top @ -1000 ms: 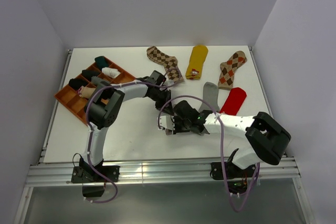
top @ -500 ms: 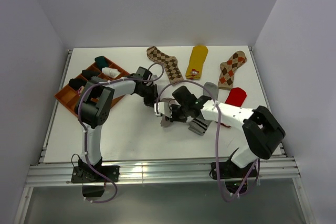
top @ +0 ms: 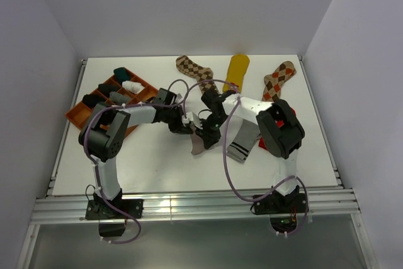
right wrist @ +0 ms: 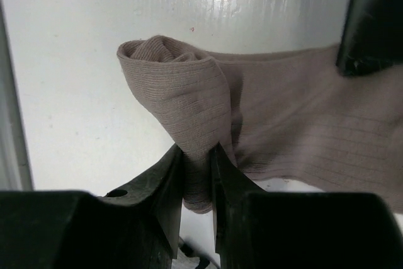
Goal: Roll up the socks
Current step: Roll the sock at the center of the board.
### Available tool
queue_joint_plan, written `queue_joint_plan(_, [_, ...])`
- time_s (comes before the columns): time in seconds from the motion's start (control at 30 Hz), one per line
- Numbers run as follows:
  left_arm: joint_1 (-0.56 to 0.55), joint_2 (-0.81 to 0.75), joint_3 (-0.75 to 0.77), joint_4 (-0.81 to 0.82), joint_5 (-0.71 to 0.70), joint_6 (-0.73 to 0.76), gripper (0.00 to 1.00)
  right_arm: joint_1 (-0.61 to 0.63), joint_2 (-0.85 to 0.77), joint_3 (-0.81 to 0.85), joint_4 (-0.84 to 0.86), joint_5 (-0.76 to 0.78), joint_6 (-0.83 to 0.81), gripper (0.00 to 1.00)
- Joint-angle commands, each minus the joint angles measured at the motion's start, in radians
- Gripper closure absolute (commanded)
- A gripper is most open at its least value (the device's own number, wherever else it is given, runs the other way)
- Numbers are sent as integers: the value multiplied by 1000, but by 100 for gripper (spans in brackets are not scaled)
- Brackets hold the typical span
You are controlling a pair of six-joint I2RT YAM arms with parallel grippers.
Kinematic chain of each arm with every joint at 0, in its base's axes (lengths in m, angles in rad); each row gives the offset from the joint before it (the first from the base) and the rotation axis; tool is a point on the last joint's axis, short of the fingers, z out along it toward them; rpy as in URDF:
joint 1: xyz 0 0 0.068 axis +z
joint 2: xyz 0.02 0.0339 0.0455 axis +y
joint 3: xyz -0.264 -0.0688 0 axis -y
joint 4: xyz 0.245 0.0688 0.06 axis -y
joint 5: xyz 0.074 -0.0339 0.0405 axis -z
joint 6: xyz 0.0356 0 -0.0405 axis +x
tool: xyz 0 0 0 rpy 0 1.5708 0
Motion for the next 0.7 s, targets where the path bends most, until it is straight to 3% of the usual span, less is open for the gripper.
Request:
queue_joint_plan(0.0, [15,-75,-74,124,-113,-47,95,-36,82,41,-261,-72,-35,83])
queue_joint_plan(0.33, [-2,-153,-156,189,-158,-68,66,-42,237,187,-417,-60,-26,82])
queue_joint_plan(0.67, [-22,-393,-324,287,-278,-130,61,-80,269,211,-413,-75,17,82])
